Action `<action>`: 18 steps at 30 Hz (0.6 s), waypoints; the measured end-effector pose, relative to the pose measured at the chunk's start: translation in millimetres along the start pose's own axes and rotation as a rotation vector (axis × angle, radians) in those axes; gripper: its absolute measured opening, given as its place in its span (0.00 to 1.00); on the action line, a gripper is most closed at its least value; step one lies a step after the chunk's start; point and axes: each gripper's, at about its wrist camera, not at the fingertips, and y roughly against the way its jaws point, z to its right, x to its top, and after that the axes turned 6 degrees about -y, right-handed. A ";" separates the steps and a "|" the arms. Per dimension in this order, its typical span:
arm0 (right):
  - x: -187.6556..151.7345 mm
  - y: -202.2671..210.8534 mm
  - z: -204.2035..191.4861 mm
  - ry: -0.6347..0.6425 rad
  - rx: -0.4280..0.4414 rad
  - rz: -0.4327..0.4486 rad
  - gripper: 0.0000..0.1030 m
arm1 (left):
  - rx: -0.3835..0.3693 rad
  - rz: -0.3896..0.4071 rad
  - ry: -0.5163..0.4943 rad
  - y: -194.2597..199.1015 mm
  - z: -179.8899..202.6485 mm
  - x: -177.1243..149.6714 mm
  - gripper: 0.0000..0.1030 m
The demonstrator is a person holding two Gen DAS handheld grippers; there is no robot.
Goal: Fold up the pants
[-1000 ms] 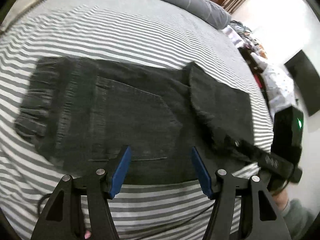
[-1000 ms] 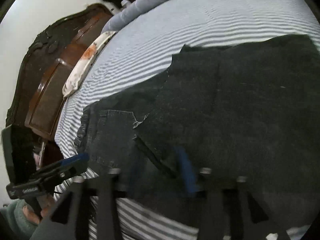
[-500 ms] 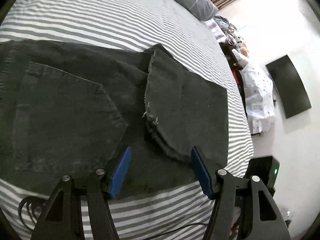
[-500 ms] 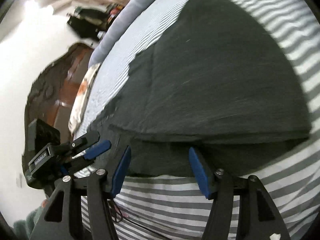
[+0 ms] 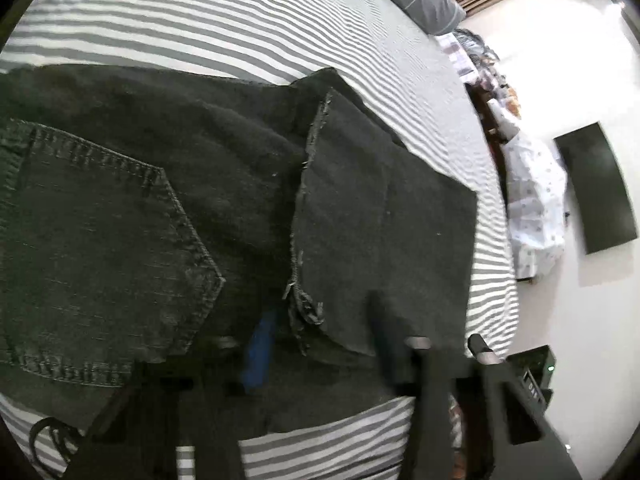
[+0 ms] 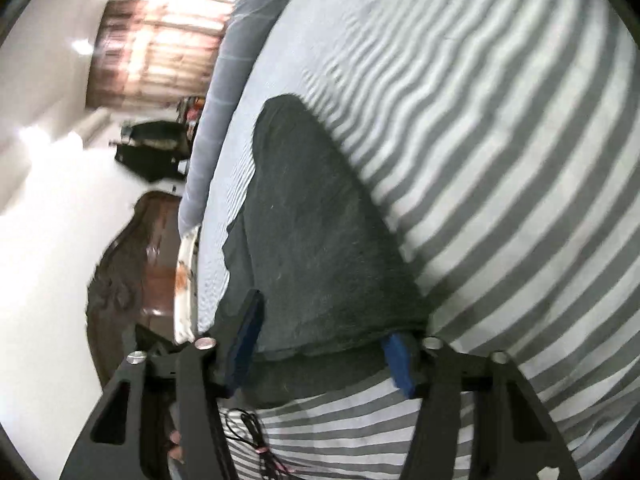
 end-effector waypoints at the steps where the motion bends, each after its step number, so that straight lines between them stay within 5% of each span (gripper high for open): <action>1: 0.3 0.1 0.9 0.003 -0.014 0.001 0.33 | 0.006 -0.007 -0.006 -1.9 0.5 -1.1 0.21; 6: 1.1 1.7 -6.6 0.049 -0.083 0.022 0.10 | 0.055 0.011 -0.073 0.1 14.1 -11.5 0.08; 18: 2.5 5.2 -11.9 0.146 -0.222 0.031 0.07 | 0.140 -0.023 -0.144 -9.3 15.0 -34.3 0.08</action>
